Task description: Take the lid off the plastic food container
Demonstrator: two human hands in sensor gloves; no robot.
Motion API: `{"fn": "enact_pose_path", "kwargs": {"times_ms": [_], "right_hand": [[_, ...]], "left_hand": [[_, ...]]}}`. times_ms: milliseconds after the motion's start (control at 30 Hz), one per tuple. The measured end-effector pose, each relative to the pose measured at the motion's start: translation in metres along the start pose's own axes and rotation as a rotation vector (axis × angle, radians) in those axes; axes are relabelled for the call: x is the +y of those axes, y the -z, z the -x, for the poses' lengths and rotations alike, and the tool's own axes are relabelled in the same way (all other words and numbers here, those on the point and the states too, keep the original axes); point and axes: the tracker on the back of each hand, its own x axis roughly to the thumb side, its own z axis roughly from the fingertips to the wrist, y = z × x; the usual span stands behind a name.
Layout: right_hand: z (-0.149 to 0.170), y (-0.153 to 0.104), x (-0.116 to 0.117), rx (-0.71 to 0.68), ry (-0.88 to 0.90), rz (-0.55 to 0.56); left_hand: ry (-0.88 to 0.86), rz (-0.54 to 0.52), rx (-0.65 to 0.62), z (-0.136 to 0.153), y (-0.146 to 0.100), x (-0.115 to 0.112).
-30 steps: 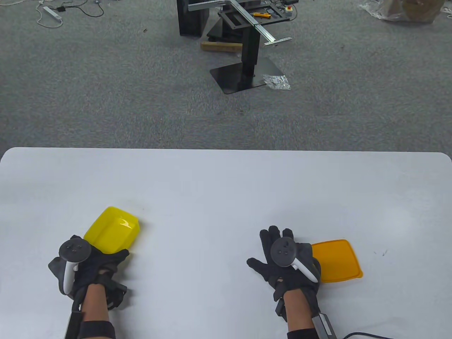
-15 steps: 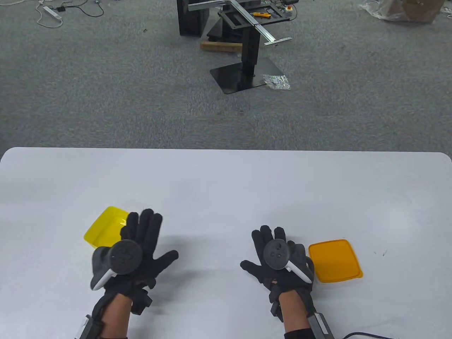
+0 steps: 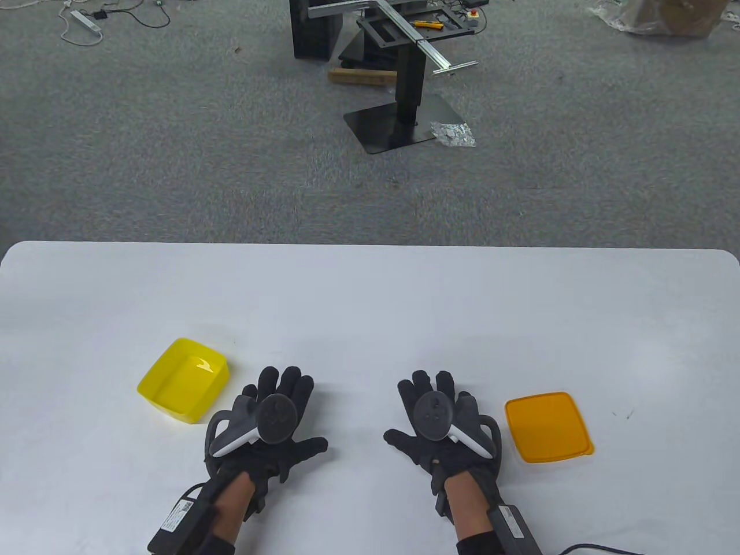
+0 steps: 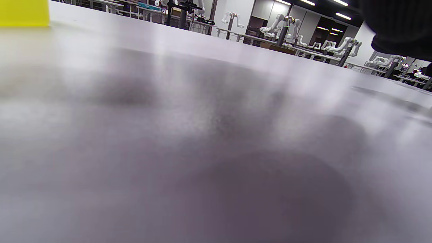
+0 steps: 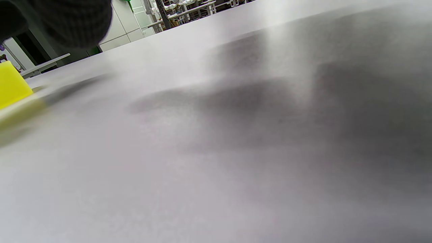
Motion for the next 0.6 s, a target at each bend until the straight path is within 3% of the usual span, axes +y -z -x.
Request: {"fn": "enact_pose_path", "kwargs": {"times_ms": [600], "right_hand": [[-0.0003,-0.0014,-0.0023,-0.004,0.003,0.005]], "left_hand": [[0.001,0.006,-0.014,-0.0026,-0.0025,0.0009]]}}
